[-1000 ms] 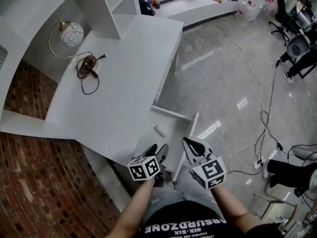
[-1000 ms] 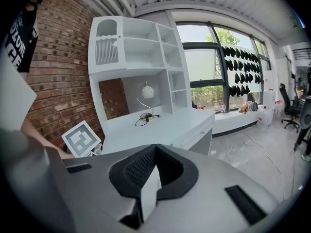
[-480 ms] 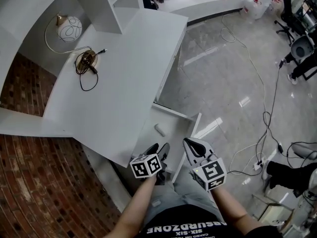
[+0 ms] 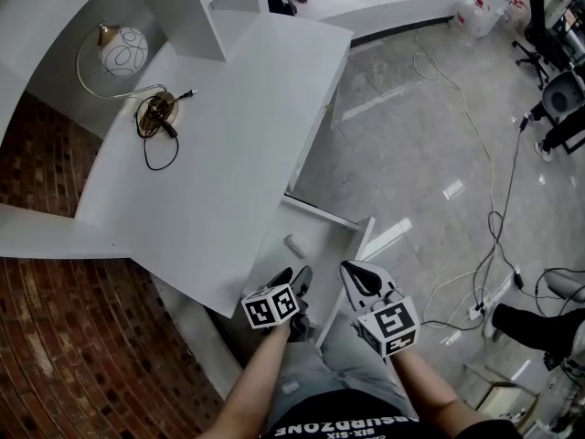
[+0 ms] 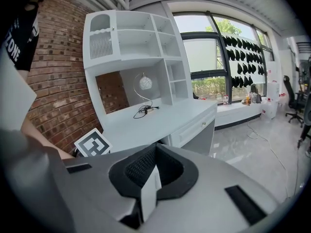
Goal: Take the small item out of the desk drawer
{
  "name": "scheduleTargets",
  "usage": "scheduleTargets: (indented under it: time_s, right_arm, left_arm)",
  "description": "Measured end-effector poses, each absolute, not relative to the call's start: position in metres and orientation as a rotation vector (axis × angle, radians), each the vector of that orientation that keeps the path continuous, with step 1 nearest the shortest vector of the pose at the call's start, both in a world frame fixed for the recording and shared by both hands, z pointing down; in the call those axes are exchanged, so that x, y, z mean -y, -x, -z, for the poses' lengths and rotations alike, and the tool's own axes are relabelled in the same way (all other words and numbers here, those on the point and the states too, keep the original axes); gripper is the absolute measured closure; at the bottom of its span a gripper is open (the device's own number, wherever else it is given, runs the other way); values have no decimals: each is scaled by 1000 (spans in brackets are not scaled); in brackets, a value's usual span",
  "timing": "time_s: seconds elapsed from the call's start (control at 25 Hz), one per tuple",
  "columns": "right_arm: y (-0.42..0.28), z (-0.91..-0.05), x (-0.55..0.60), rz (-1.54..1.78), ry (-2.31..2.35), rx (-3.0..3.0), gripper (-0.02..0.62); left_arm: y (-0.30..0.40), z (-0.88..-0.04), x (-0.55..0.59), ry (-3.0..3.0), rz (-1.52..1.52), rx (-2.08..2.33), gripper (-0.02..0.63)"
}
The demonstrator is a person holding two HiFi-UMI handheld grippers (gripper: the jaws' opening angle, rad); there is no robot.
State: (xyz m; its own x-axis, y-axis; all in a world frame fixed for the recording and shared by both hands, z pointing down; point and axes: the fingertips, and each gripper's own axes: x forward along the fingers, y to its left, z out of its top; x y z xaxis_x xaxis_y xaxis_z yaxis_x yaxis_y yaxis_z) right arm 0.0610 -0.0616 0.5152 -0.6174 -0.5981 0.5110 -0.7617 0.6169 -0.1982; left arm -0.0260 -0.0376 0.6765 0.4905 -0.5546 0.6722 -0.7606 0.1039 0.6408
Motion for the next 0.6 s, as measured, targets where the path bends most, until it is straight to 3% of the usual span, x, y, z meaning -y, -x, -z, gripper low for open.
scheduleTargets:
  time_s: [0.6]
  right_arm:
    - [-51, -539, 70, -593, -1048, 2449, 597]
  left_arm:
    - [24, -728, 48, -1484, -242, 1167, 387]
